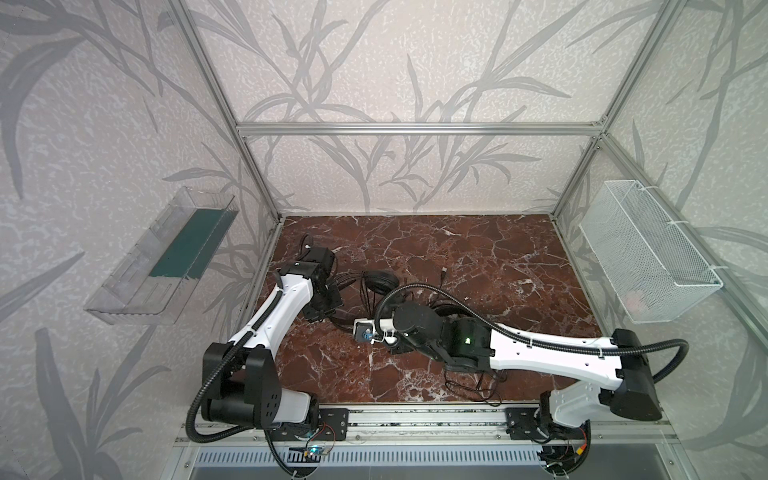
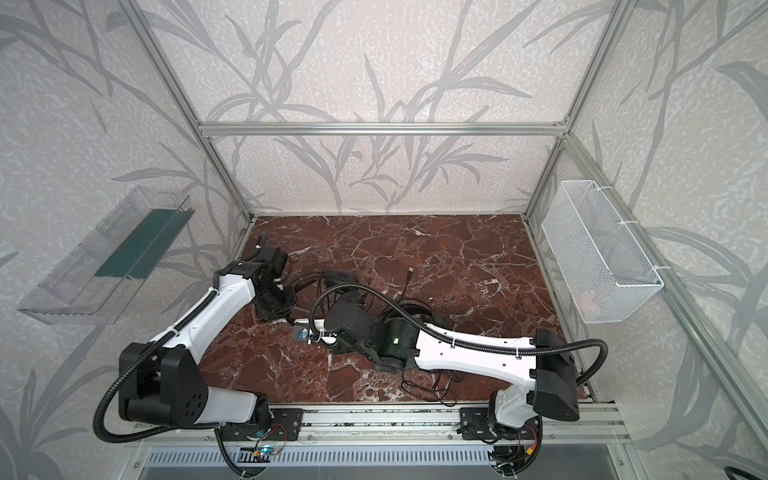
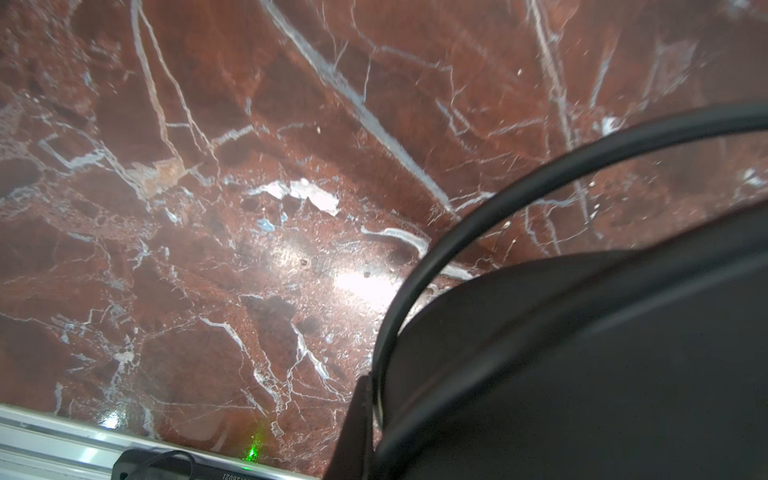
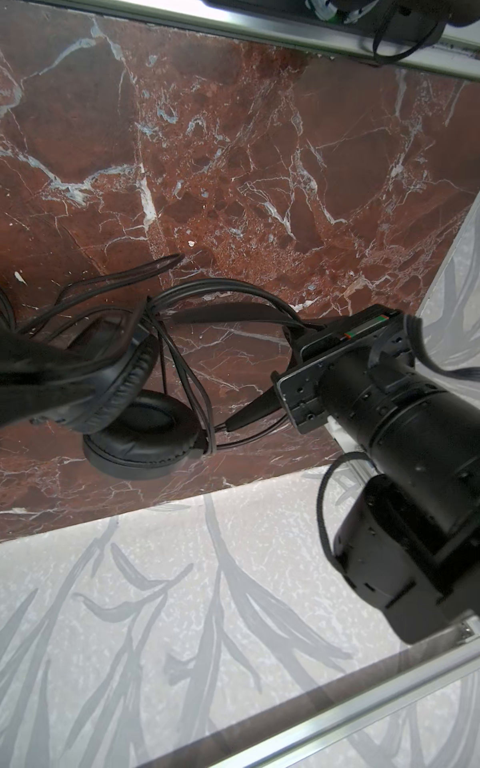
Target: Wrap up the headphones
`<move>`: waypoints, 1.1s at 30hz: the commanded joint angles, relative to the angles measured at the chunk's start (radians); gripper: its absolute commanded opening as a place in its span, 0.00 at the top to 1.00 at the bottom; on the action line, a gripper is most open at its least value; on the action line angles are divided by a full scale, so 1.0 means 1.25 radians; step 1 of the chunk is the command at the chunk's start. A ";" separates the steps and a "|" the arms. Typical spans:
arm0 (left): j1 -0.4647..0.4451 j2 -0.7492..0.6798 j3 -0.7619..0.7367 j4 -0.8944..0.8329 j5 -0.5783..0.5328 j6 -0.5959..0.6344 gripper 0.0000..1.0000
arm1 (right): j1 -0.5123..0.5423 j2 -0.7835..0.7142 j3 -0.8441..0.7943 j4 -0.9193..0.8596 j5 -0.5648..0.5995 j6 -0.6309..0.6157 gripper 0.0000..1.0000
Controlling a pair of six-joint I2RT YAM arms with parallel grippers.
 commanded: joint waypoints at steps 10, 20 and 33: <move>-0.017 -0.059 -0.003 0.044 -0.113 -0.012 1.00 | 0.056 -0.023 0.052 -0.034 0.018 -0.109 1.00; -0.016 -0.063 -0.011 0.059 -0.077 -0.005 1.00 | 0.136 -0.056 -0.015 -0.001 0.085 -0.105 1.00; -0.088 -0.057 -0.040 0.054 -0.075 0.003 1.00 | 0.089 -0.050 0.025 0.085 0.089 -0.079 0.92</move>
